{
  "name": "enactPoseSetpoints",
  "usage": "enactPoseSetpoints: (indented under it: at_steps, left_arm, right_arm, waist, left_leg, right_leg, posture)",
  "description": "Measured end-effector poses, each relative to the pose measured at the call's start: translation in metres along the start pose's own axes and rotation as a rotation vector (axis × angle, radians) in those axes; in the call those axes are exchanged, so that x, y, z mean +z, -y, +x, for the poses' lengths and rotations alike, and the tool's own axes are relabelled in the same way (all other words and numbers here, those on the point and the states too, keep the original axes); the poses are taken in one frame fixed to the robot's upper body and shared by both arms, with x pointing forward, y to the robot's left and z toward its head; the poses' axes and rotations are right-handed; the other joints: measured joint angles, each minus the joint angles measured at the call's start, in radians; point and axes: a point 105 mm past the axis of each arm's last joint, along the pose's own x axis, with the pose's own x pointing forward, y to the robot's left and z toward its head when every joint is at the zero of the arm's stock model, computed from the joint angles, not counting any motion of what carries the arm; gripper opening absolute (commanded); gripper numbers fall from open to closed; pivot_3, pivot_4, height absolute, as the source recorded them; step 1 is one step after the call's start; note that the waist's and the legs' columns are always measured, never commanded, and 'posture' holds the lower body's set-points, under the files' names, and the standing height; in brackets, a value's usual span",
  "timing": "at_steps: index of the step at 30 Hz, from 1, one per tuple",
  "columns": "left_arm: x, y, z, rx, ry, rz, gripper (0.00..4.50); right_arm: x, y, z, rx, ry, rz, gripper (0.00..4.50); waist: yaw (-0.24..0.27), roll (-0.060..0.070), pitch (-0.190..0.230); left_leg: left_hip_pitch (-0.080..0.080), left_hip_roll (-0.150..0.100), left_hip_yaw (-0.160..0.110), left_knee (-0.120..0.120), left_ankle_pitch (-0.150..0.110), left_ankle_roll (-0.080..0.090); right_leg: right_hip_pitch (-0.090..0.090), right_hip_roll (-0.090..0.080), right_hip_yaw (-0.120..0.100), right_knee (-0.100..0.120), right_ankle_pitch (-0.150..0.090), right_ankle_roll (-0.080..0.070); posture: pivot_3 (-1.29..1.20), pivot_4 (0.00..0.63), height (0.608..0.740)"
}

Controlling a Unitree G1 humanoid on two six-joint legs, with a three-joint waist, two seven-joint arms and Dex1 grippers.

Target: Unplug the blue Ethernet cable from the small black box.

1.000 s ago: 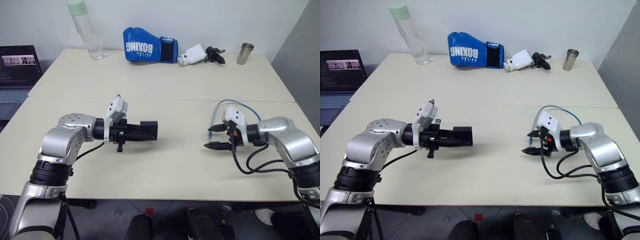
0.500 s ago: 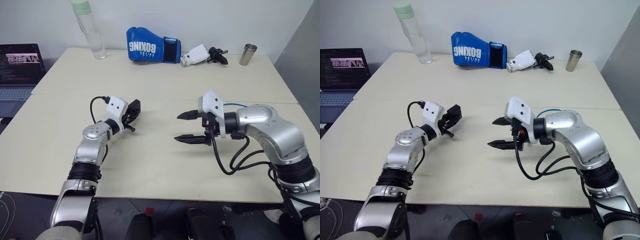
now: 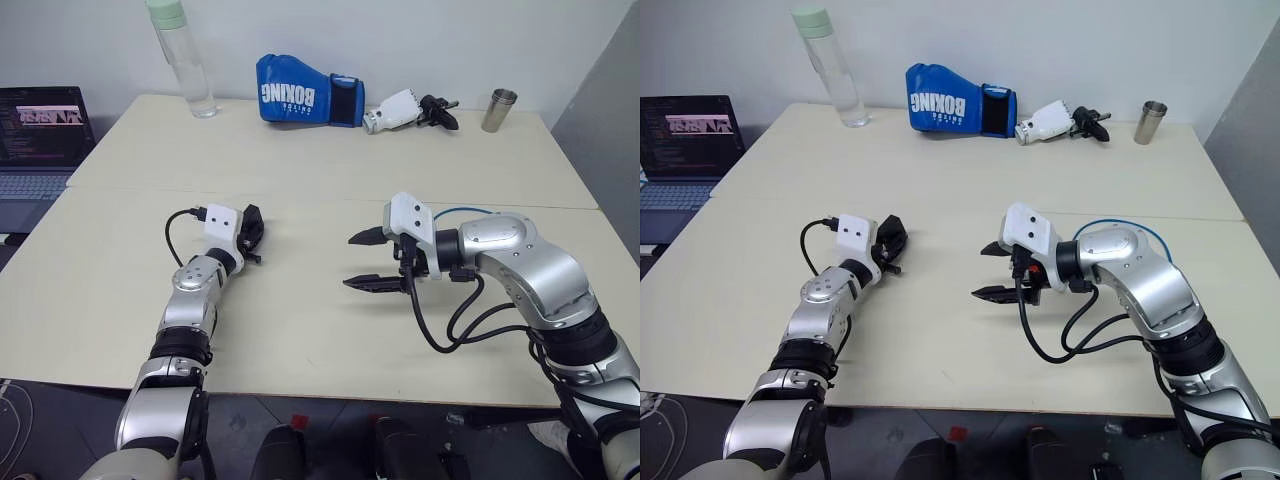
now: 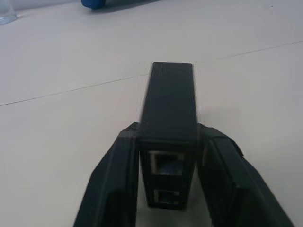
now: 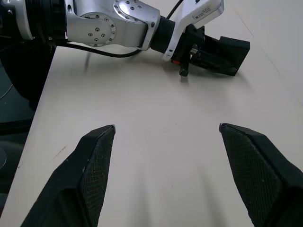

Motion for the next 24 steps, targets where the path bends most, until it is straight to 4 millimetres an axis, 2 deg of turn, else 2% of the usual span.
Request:
enactPoseSetpoints:
  at_steps: [5,12,16,19,21,23,24]
  left_arm:
    - [0.002,-0.001,-0.005,0.004,0.018,0.013,3.49]
    - [0.005,-0.012,-0.028,0.054,0.018,0.028,3.49]
    - [0.008,-0.029,-0.049,0.101,-0.043,0.060,3.49]
    - [0.022,-0.033,-0.068,0.055,-0.071,0.154,3.49]
    - [0.032,-0.028,-0.076,-0.028,-0.068,0.161,3.49]
    - [0.046,-0.010,-0.085,-0.192,-0.042,0.144,3.49]
    - [0.048,-0.008,-0.087,-0.218,-0.043,0.146,3.49]
  right_arm:
    - [0.000,0.000,0.000,0.000,-0.001,0.001,3.73]
    - [-0.002,-0.003,-0.009,-0.029,0.026,0.055,3.73]
    - [-0.015,-0.001,-0.030,-0.110,0.031,0.144,3.73]
    - [-0.037,0.002,-0.056,-0.236,-0.003,0.195,3.73]
    - [-0.047,0.004,-0.068,-0.306,-0.012,0.206,3.73]
    - [-0.054,0.003,-0.079,-0.363,0.004,0.187,3.73]
    - [-0.055,0.003,-0.081,-0.370,0.005,0.182,3.73]
  waist:
    - [-0.001,0.000,0.000]
    - [0.000,0.000,0.000]
    - [0.000,0.000,0.000]
    - [0.001,-0.001,0.000]
    - [0.001,-0.001,-0.001]
    - [0.001,-0.001,0.000]
    - [0.001,-0.001,0.000]
  left_leg:
    - [0.000,0.000,-0.001,0.000,0.000,0.000]
    - [0.000,0.001,-0.004,0.000,0.000,-0.001]
    - [0.000,0.000,-0.004,0.000,0.001,-0.001]
    - [0.000,-0.001,-0.005,0.000,0.001,-0.001]
    - [0.000,-0.001,-0.004,0.000,0.001,-0.001]
    - [0.000,-0.001,-0.003,-0.001,0.001,-0.001]
    - [0.000,-0.001,-0.003,-0.001,0.001,-0.001]
  right_leg:
    - [0.000,0.000,-0.001,0.000,0.000,0.000]
    - [0.002,-0.005,-0.006,0.000,0.000,0.000]
    - [0.003,-0.006,-0.007,0.000,0.000,0.000]
    - [0.004,-0.006,-0.007,-0.001,0.000,0.000]
    - [0.004,-0.005,-0.007,-0.001,0.000,0.000]
    - [0.004,-0.004,-0.007,-0.001,-0.001,0.000]
    - [0.005,-0.004,-0.008,-0.001,-0.001,0.000]
  posture:
    - [0.00,0.150,0.740]
    - [0.00,0.150,0.740]
    - [0.00,0.150,0.740]
    - [0.00,0.150,0.740]
    - [0.00,0.150,0.740]
    - [0.00,0.150,0.740]
    - [0.00,0.150,0.740]
